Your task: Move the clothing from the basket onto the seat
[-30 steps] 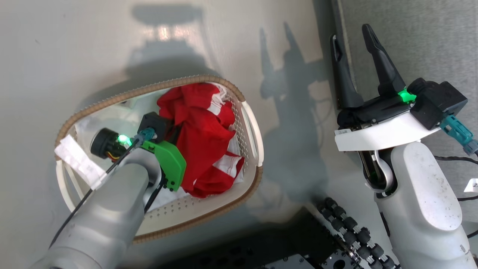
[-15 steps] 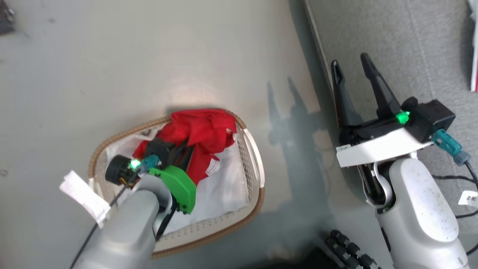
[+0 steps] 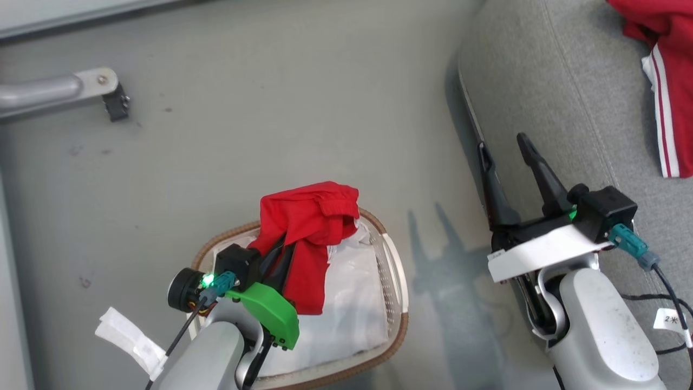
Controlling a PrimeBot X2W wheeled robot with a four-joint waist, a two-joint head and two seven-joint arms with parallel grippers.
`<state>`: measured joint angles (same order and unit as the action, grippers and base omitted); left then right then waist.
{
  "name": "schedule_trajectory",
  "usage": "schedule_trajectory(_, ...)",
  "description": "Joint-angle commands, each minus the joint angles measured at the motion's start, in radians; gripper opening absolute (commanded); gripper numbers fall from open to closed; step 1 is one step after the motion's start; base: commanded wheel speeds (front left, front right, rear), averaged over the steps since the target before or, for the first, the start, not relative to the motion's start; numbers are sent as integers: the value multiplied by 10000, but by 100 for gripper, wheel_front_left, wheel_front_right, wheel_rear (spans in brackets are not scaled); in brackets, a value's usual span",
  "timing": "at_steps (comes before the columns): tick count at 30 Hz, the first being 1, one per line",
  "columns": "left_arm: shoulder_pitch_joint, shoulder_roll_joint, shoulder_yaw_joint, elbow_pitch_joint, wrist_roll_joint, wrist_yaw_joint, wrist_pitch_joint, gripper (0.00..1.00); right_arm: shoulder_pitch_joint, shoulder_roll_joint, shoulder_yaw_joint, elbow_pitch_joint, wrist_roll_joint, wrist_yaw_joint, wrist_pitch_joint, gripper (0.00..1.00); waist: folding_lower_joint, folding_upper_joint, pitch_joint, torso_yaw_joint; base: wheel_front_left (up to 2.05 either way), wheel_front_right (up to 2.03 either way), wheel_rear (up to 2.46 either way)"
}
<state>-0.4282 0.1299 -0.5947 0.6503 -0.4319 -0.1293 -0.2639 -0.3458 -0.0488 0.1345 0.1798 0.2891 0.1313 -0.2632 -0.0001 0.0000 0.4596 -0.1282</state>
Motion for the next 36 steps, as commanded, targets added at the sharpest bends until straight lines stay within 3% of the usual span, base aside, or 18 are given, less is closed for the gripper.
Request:
schedule_trajectory(1,265,-52,178,-232,122,-26,-7,0,267,-42,1,98,-45,-11,-21,100,1,0,-1060,652,0,0,0)
schedule_trajectory(20,1608,-345,1855,-2670,1108,-27,-7,0,1649,-39,147,741,66,-11,-21,100,1,0,-3214,1084,0,0,0)
schedule_trajectory(36,1384,-377,2218,-4538,1491,-27,-6,0,2373,-36,962,1193,-135,-11,-21,100,1,0,-4002,1166,0,0,0)
